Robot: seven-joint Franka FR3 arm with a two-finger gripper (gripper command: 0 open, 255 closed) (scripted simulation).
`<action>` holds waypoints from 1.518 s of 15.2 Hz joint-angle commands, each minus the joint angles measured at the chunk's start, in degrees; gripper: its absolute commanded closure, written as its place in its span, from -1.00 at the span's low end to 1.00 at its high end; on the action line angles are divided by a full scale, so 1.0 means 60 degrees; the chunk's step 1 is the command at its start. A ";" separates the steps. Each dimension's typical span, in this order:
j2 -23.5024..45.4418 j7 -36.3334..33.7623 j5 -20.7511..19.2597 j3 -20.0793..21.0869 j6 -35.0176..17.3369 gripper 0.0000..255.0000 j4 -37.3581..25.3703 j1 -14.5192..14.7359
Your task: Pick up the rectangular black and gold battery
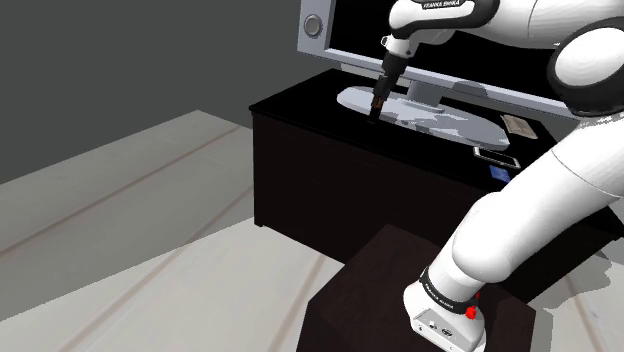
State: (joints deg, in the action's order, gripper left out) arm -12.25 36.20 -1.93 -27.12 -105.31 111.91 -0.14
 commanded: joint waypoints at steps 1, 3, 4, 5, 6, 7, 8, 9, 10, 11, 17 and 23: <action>0.0641 0.0615 0.0370 -0.0363 0.0036 -1.00 -0.0634 -0.0058; 0.1457 0.1223 0.0885 -0.0689 0.0149 -1.00 -0.1450 -0.0157; 0.1886 0.1528 0.1173 -0.0837 0.0235 -1.00 -0.1887 -0.0235; 0.2329 0.1830 0.1477 -0.0971 0.0342 -1.00 -0.2346 -0.0336; 0.2785 0.2126 0.1795 -0.1077 0.0472 -1.00 -0.2830 -0.0476; 0.3252 0.2410 0.2122 -0.1162 0.0625 -1.00 -0.3340 -0.0645; 0.3403 0.2496 0.2225 -0.1163 0.0679 -1.00 -0.3510 -0.0726; 0.3388 0.2505 0.2219 -0.1143 0.0547 -1.00 -0.3366 -0.0729; 0.3377 0.2516 0.2217 -0.1135 0.0416 -1.00 -0.3226 -0.0722; 0.3369 0.2529 0.2217 -0.1130 0.0286 -1.00 -0.3089 -0.0714; 0.3366 0.2599 0.2242 -0.1110 -0.0296 -1.00 -0.2501 -0.0684; 0.3365 0.2619 0.2244 -0.1118 -0.0306 1.00 -0.2488 -0.0694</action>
State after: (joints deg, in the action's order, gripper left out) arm 7.89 51.92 11.55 -33.81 -107.18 96.92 -4.29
